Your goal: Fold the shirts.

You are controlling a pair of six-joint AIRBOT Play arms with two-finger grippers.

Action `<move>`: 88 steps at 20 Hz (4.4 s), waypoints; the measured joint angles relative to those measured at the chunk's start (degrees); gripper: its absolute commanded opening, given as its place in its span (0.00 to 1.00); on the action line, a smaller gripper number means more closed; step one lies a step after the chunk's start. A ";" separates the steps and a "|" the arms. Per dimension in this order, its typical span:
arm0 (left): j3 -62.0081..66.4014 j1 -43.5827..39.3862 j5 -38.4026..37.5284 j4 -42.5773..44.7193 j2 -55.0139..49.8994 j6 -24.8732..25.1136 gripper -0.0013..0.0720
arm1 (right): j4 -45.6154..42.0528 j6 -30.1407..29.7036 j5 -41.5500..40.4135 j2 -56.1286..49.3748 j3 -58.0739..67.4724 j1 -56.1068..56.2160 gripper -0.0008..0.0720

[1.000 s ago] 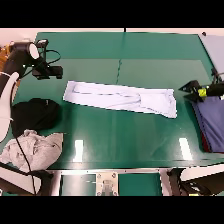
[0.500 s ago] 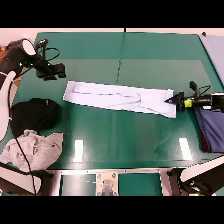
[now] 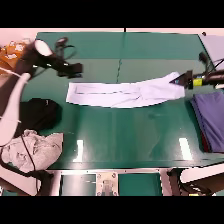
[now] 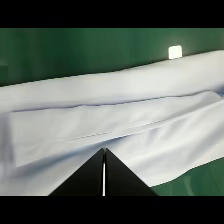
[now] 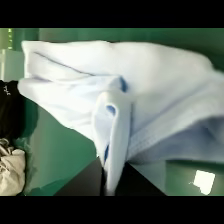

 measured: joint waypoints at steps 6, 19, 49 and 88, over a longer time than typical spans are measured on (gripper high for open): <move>0.26 -21.29 21.70 -11.80 -10.69 0.57 0.06 | -1.14 8.52 4.07 10.10 6.03 5.49 0.04; 16.50 -17.70 10.05 -27.19 -20.52 4.68 0.05 | -8.41 18.16 1.49 12.13 7.50 14.03 0.04; 17.46 11.58 -18.53 20.02 -0.26 5.57 0.05 | -12.09 20.48 -26.29 1.77 -11.91 21.77 0.85; 15.54 7.21 -22.12 19.78 0.59 4.70 0.05 | -30.21 29.38 4.46 8.72 19.61 -29.64 0.03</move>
